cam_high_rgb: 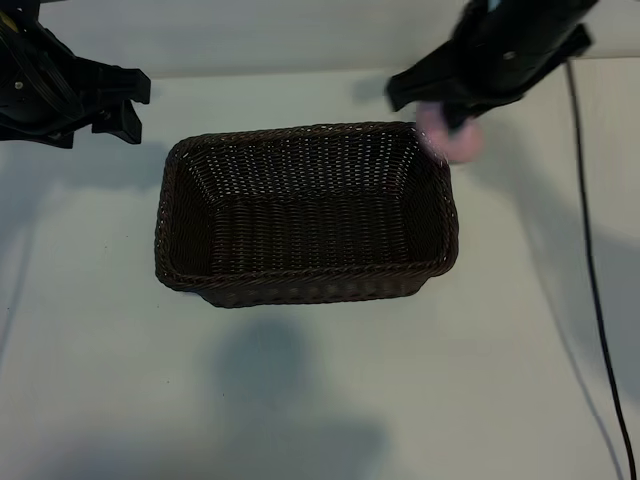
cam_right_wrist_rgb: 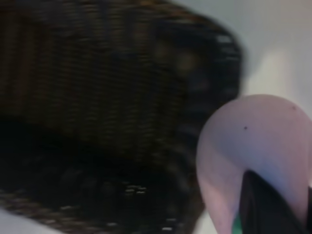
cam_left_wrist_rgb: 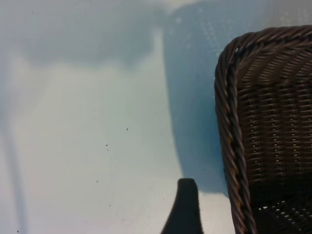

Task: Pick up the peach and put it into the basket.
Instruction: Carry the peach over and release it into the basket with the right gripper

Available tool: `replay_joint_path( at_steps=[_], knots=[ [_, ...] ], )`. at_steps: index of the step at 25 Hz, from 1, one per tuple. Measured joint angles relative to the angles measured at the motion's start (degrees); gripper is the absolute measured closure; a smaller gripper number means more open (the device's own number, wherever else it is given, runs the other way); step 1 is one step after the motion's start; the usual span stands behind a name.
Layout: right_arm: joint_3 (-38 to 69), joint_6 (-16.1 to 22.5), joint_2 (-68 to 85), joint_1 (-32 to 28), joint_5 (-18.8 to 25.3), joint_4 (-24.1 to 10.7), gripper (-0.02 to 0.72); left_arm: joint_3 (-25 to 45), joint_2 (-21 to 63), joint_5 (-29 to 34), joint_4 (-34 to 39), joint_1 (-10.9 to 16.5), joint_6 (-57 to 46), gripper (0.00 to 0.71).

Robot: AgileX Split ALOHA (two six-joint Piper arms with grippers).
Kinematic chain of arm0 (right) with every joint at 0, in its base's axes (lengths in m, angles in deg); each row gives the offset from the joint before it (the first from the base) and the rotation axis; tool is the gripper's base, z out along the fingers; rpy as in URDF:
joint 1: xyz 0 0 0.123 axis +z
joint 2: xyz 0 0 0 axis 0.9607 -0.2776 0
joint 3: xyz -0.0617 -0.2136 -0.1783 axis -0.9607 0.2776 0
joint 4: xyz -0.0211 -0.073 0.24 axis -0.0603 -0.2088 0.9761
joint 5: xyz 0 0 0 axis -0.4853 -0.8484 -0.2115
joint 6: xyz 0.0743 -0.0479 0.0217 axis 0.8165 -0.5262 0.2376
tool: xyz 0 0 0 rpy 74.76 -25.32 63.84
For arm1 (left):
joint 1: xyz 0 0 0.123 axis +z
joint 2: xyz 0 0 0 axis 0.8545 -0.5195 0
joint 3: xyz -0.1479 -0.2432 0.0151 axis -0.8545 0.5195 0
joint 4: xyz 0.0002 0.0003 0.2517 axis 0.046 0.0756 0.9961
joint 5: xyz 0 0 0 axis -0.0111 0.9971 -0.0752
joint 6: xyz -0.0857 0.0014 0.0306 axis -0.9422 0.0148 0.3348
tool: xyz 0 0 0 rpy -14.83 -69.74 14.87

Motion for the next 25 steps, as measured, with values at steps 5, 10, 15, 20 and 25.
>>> replay_joint_path(
  at_steps=[5, 10, 15, 20, 25],
  knots=[
    [0.0, 1.1, 0.0, 4.6, -3.0, 0.2, 0.656, 0.0, 0.0, 0.0, 0.0, 0.0, 0.0, 0.111],
    [0.0, 1.3, -1.4, 5.9, -5.4, 0.2, 0.656, 0.0, 0.0, 0.0, 0.0, 0.0, 0.1, 0.111],
    [0.0, 1.4, -7.1, 5.9, -6.8, 0.1, 0.656, 0.0, 0.0, 0.0, 0.0, 0.0, 0.1, 0.111],
    [0.0, 0.7, -12.4, 6.4, -8.9, 1.4, 0.656, 0.0, 0.0, 0.0, 0.0, 0.0, 0.1, 0.111],
    [0.0, -1.0, -14.9, 8.3, -10.5, 2.7, 0.656, 0.0, 0.0, 0.0, 0.0, 0.0, 0.1, 0.111]
  ],
)
